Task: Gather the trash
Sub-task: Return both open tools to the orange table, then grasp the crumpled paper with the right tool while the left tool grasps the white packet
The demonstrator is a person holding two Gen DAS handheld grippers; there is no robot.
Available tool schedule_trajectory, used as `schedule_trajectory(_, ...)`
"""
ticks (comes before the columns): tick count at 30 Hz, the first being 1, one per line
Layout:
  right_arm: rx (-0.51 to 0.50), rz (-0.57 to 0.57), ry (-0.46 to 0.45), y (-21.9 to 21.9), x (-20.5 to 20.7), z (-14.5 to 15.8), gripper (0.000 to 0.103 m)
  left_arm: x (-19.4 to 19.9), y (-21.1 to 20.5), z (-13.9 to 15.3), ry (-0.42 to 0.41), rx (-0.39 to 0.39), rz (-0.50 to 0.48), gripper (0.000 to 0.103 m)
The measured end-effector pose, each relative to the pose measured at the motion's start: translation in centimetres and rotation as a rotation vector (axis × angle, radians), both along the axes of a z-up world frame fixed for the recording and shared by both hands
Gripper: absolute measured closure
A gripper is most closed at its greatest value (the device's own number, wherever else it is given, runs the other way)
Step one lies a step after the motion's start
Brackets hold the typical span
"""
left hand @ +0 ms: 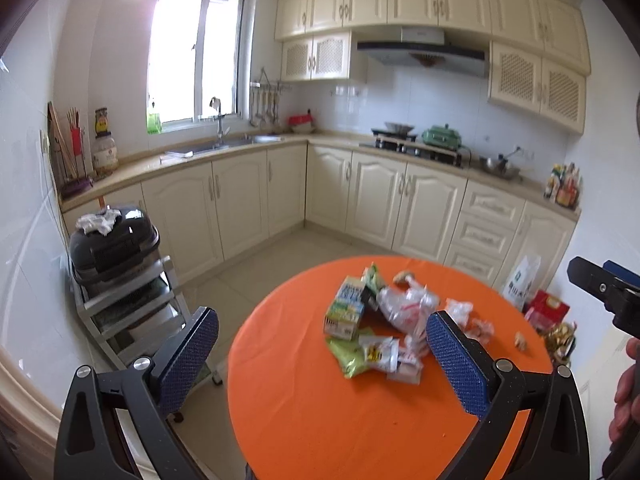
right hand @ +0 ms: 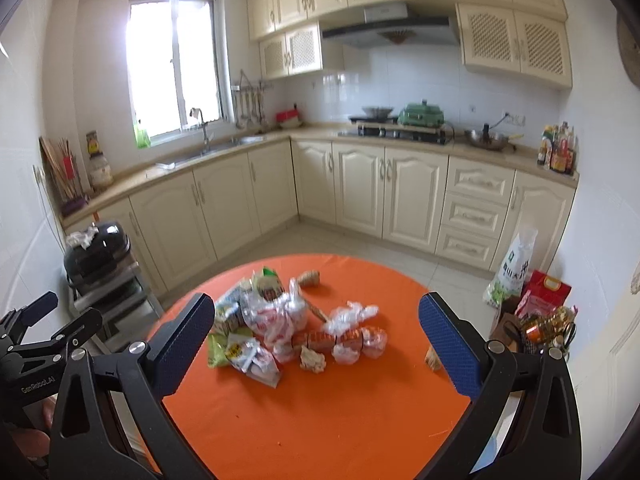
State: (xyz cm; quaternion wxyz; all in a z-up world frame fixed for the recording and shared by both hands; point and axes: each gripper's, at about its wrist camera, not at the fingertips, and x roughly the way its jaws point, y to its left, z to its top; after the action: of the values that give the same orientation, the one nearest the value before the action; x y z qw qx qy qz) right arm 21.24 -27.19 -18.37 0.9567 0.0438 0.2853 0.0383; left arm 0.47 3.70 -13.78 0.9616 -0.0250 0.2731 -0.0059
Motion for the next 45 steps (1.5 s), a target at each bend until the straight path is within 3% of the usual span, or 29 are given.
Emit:
schedule_trajectory(13,0.016,0.022,0.353,-0.8,7.3,-13.9,0.002,13.9,-3.8,-3.4,0.240,0.005,-0.044,0.001)
schedule_trajectory(20,0.052,0.092,0.457,0.5,11.1,-18.6,0.026,22.6,-3.2,-5.1,0.301,0.022,-0.055,0.001)
schedule_trajectory(25,0.066,0.109,0.478,1.4,12.9,-20.3,0.035,25.1,-4.2,-6.8,0.326,0.034,-0.056,0.001)
schedule_trajectory(30,0.014,0.130,0.466,2.0,13.5,-21.1,0.068,27.0,-5.1,-8.5,0.338,0.045,-0.062,0.001)
schedule_trajectory(39,0.053,0.141,0.440,0.2,12.5,-20.1,0.069,31.1,-6.7,-11.6,0.348,0.074,-0.097,0.001)
schedule_trajectory(45,0.066,0.136,0.419,-0.6,11.9,-19.1,0.069,34.8,-8.6,-14.6,0.343,0.165,-0.113,0.000)
